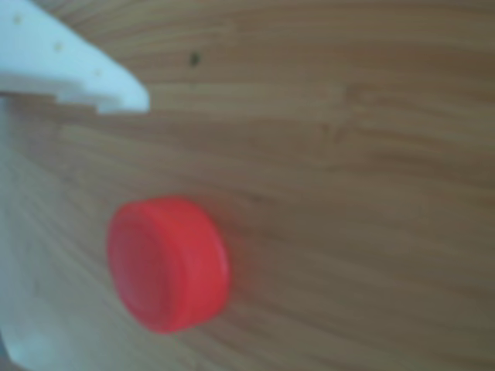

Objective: Grasp a red cap and put it in the cup.

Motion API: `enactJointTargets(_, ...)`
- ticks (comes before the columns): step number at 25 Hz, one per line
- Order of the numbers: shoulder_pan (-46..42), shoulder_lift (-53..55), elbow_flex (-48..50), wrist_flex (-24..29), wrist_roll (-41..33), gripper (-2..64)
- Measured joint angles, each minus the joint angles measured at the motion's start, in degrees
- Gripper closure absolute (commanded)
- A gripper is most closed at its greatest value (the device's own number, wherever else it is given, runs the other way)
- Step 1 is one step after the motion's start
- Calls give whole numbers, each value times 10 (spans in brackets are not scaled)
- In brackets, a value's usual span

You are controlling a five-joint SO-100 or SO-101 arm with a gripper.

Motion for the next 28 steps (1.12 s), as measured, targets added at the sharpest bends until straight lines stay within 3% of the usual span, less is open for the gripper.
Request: enactJointTargets(28,0,-25,0,8,2,109)
